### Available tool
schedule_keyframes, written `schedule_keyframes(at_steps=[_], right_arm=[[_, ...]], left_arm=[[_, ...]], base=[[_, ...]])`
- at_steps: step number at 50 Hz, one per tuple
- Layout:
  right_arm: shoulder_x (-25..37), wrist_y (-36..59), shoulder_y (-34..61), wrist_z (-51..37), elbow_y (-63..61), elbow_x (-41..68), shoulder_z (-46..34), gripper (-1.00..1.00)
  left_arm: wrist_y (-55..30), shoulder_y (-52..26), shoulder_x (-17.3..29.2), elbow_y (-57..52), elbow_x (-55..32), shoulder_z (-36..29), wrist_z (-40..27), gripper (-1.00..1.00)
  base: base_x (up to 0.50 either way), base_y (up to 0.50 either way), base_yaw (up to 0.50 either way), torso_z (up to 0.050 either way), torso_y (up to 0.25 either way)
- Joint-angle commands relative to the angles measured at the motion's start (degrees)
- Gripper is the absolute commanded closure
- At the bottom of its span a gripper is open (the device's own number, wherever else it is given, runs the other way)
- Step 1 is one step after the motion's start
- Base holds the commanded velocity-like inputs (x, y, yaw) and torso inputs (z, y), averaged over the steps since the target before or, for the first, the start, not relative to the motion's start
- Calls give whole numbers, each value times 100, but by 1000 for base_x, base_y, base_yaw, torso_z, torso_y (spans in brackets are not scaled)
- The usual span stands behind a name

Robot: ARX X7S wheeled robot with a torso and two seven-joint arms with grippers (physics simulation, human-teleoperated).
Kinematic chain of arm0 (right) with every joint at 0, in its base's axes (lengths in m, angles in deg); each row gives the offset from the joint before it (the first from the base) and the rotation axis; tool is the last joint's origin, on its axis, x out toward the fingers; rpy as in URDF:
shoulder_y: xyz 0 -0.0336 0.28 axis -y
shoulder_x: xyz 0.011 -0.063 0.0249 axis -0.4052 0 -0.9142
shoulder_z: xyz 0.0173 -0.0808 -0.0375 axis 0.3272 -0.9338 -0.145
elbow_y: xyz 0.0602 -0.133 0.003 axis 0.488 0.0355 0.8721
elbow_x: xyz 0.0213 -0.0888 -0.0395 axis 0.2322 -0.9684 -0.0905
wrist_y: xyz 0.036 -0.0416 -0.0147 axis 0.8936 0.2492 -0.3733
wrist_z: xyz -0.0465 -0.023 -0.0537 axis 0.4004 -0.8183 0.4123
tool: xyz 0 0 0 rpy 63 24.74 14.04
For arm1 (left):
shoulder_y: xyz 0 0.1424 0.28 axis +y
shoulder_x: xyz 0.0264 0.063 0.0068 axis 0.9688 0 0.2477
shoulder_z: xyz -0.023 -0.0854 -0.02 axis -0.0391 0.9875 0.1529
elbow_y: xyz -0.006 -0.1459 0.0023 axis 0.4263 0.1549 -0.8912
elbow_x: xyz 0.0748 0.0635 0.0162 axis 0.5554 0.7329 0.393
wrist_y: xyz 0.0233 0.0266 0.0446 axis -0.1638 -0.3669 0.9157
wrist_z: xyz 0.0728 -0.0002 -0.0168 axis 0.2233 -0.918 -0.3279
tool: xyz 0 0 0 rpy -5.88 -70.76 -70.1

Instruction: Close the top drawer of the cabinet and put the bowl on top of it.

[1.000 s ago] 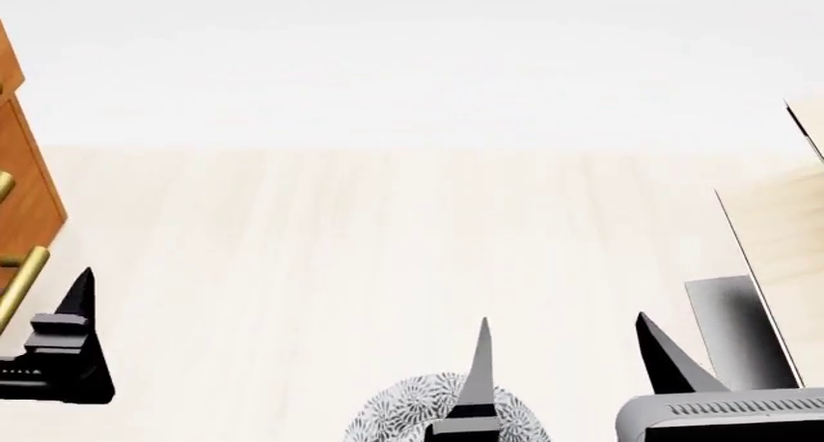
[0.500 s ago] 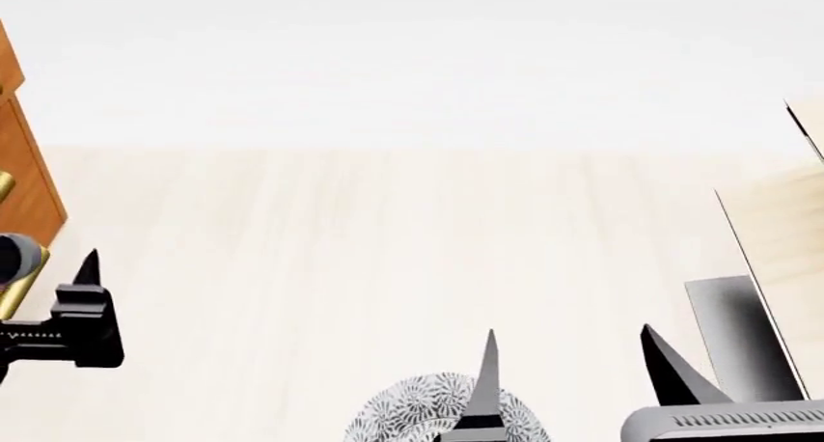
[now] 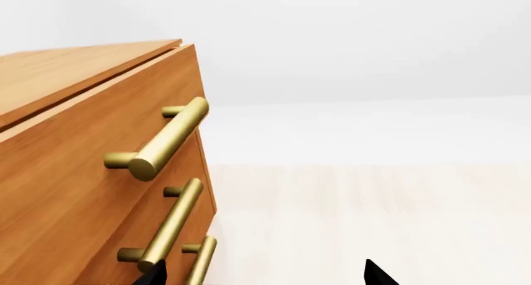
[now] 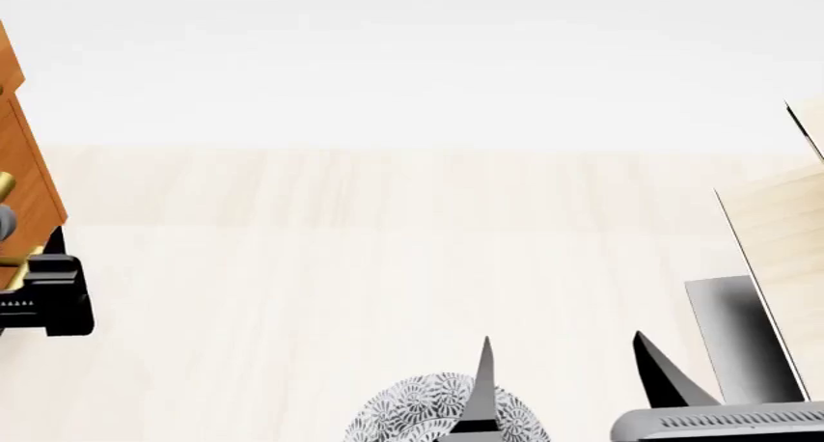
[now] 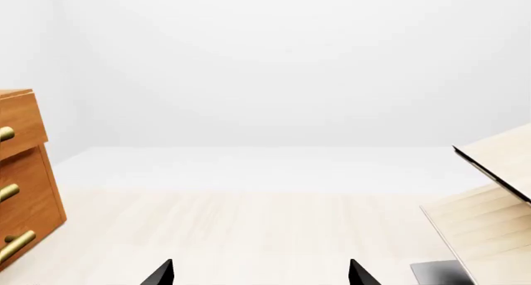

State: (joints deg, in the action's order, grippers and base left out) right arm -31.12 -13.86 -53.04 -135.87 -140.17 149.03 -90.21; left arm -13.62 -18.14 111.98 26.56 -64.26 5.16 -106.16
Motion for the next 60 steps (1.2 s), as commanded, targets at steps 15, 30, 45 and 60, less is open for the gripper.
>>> schedule_keyframes(at_steps=[15, 30, 45, 60], right_arm=[[-17, -113, -86, 84, 75, -230, -191, -100], [104, -92, 20, -107, -36, 9, -187, -100], [178, -232, -130, -69, -64, -87, -202, -100], [116, -303, -159, 1, -31, -260, -381, -100]], left_arm=[[496, -199, 140, 941, 522, -67, 186, -100], [257, -432, 319, 1014, 412, 139, 98, -100], [540, -368, 256, 1565, 736, 138, -53, -100], [757, -589, 126, 2279, 1026, 25, -93, -100]], base=[[0, 0, 0, 0, 0], [0, 0, 0, 0, 0], [0, 0, 0, 0, 0], [0, 0, 0, 0, 0]])
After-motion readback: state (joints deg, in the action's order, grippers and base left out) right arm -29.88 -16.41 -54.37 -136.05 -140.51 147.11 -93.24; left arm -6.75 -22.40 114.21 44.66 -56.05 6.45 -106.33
